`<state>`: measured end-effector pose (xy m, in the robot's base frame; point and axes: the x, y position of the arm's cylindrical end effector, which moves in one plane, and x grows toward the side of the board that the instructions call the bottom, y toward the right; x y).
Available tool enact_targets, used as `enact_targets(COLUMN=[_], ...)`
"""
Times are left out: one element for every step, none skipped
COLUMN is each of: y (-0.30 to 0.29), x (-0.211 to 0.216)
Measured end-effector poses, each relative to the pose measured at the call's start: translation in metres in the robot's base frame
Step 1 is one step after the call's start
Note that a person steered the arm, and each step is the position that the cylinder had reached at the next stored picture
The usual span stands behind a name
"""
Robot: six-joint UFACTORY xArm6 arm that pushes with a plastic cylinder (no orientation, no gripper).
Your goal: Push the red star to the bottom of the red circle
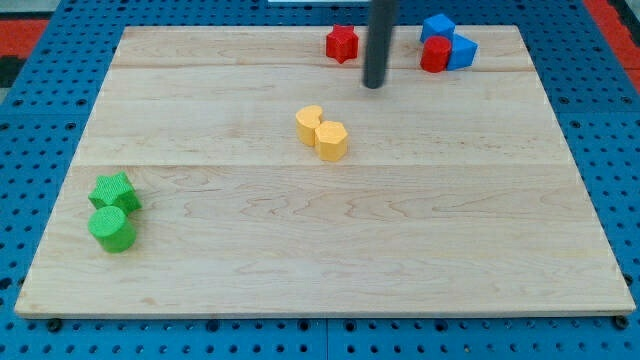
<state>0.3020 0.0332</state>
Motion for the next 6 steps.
enact_targets(y=[-0.056, -0.103, -0.102, -0.054, 0.012, 0.065], x=[-0.031, -0.07, -0.109, -0.107, -0.06, -0.014])
